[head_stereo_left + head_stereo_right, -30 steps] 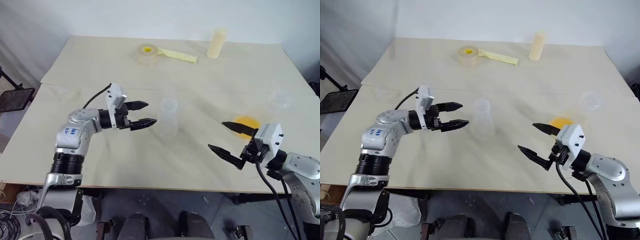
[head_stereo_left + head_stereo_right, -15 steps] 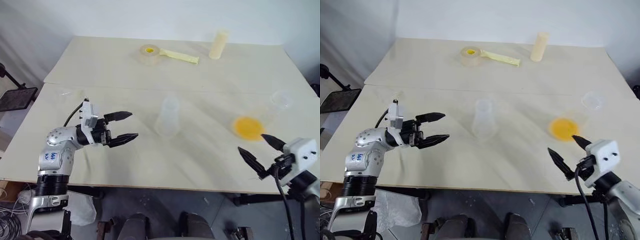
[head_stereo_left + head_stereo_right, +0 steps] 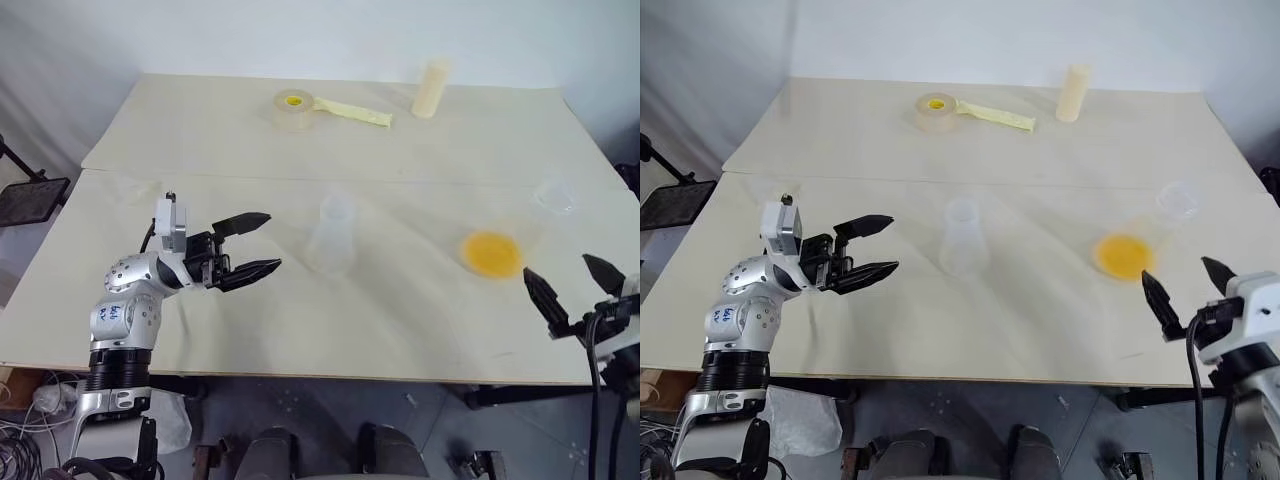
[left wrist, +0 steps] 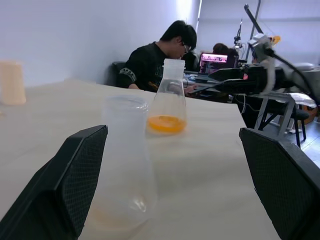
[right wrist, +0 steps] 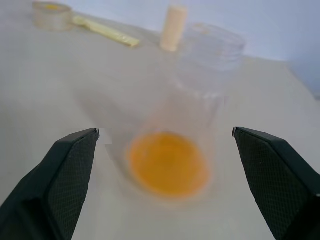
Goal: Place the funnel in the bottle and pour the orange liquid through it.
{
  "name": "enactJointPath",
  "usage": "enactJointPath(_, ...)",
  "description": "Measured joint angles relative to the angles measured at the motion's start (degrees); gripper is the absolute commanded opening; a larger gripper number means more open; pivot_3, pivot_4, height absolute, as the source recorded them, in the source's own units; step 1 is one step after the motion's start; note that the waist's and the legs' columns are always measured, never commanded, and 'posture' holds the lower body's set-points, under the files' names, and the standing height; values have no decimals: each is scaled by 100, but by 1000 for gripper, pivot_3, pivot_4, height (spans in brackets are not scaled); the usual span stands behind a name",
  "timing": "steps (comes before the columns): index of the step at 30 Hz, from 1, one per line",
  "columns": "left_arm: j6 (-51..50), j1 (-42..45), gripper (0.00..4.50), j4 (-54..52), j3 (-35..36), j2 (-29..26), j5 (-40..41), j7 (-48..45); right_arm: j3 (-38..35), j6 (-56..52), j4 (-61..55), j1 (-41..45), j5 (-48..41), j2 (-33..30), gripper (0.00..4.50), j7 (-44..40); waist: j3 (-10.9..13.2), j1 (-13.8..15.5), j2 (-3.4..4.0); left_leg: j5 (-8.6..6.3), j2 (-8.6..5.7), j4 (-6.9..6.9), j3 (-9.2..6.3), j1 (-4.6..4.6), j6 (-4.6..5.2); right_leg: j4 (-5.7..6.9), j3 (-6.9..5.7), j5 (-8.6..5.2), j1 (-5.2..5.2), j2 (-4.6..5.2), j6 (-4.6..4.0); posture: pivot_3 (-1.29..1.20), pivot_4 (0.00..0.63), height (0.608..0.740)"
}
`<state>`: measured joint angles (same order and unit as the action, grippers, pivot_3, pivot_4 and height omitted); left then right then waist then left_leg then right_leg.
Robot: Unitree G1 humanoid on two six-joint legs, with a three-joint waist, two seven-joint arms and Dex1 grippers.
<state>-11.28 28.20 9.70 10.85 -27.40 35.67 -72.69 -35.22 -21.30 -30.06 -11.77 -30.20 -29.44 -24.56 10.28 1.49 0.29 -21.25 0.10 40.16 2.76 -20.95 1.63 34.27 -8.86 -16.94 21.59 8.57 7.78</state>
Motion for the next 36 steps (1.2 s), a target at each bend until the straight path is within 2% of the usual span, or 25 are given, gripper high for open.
enactJointPath(14, 56, -158, 4479, -238, 41, 60, 19, 194, 461, 29, 1250, 1506, 384, -59, 4500, 289, -1, -13, 4, 0, 0, -1, 3, -1, 0, 2, 0, 0, 1, 0, 0, 0, 150, 740)
enactJointPath(19, 112, -183, 4479, -245, 43, 69, 19, 275, 571, 37, 1321, 1611, 442, -59, 4500, 295, -1, -4, 6, 0, -2, 0, 3, -7, 0, 1, -3, 0, 2, 1, 0, 0, 150, 740)
enactJointPath(23, 165, -219, 4479, -265, 49, 66, 8, 437, 547, -89, 1027, 1424, 379, -106, 4500, 294, -2, -6, 8, 0, 0, -1, 1, -6, 0, 1, -4, 0, 2, 1, 0, 0, 150, 740)
enactJointPath(30, 348, -434, 4479, -266, 267, -93, -127, 893, 298, -566, 9, 566, -192, -212, 4500, 110, -2, 2, 9, 0, 0, -2, -3, -4, 0, 0, -2, 0, 2, 1, 0, 0, 150, 740)
enactJointPath(36, 433, -905, 4479, -345, 664, -439, -289, 1425, 347, -1051, -1029, -268, -1089, -821, 4500, -751, -2, -14, 8, 0, 4, -8, -1, 1, 0, -2, 1, 0, 1, -2, 0, 0, 150, 740)
